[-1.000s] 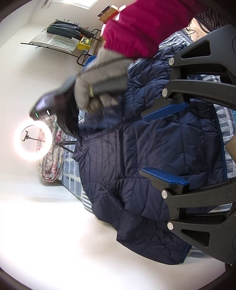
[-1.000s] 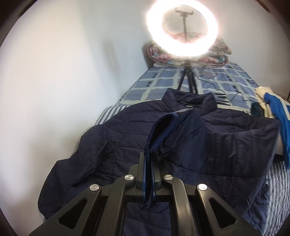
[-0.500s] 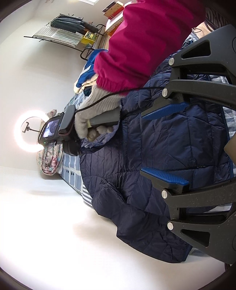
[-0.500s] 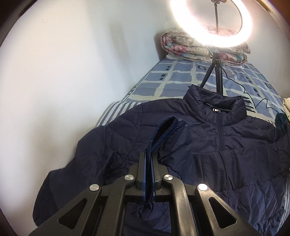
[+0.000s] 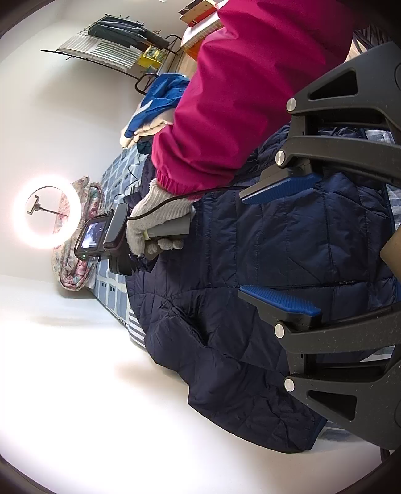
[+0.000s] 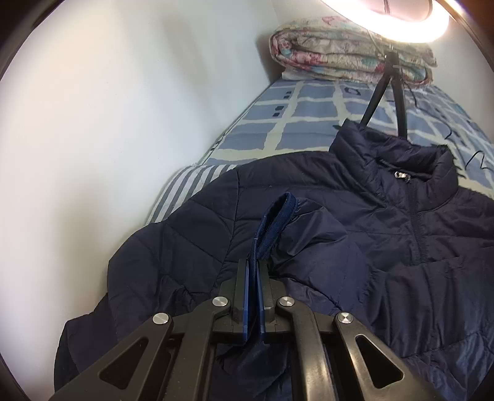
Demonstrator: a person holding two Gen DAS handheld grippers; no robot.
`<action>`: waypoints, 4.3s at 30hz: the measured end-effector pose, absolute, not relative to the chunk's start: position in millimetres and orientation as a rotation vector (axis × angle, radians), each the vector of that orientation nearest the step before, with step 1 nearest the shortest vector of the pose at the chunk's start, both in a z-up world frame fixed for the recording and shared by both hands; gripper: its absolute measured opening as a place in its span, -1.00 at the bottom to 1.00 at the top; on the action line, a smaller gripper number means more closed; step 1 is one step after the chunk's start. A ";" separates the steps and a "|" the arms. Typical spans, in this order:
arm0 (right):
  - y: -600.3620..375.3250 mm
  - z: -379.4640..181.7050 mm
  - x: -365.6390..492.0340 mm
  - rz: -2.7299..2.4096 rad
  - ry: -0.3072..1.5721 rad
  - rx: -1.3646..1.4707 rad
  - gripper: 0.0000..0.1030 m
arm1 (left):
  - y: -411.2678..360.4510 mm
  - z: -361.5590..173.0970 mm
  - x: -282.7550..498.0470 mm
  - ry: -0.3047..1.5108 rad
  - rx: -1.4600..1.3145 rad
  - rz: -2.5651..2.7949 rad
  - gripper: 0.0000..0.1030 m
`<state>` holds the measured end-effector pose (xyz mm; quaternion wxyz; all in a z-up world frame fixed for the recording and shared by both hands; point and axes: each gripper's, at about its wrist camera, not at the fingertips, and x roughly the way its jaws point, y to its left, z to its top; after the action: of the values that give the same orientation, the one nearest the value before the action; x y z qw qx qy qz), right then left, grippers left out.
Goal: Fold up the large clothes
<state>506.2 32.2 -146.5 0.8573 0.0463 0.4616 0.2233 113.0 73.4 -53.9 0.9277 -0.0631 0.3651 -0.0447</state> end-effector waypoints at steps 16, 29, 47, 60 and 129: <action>-34.4 -80.2 450.1 0.566 0.856 0.156 -0.02 | 65.5 -46.0 88.3 0.744 -0.110 -0.125 0.16; -5.5 -29.1 324.0 0.869 0.771 -0.076 0.04 | 62.7 -41.2 20.8 0.774 -0.154 -0.201 0.16; 149.0 -115.2 151.5 1.298 0.884 -0.520 -0.02 | 26.2 -33.1 -76.6 0.722 -0.077 -0.330 0.16; 228.6 -175.3 82.7 1.372 0.907 -0.742 -0.05 | 25.4 -25.2 -88.4 0.674 -0.063 -0.334 0.16; -142.4 -110.4 397.0 0.508 0.879 0.023 -0.97 | 39.1 -84.8 78.9 0.832 -0.053 -0.082 0.16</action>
<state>397.0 -142.4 -110.4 0.8737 0.0112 0.4210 0.2434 78.9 39.1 -84.8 0.9136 -0.0257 0.4039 -0.0396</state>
